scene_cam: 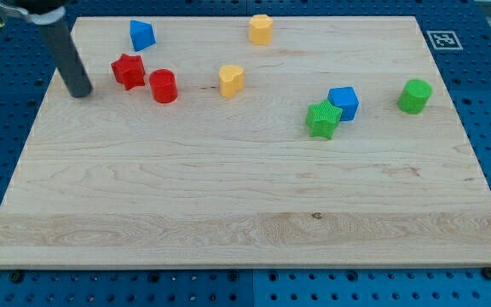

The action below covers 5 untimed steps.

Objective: Move the red star below the yellow hexagon

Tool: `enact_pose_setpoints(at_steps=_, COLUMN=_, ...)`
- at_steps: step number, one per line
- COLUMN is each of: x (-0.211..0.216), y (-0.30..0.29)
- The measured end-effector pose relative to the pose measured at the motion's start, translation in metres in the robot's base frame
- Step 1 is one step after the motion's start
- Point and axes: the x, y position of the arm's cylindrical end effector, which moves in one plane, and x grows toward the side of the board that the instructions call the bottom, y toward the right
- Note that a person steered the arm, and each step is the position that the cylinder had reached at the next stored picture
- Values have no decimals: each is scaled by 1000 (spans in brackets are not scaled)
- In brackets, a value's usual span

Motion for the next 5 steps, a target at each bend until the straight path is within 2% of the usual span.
enact_pose_setpoints(at_steps=3, x=-38, y=66)
enact_pose_setpoints(at_steps=5, x=-25, y=79)
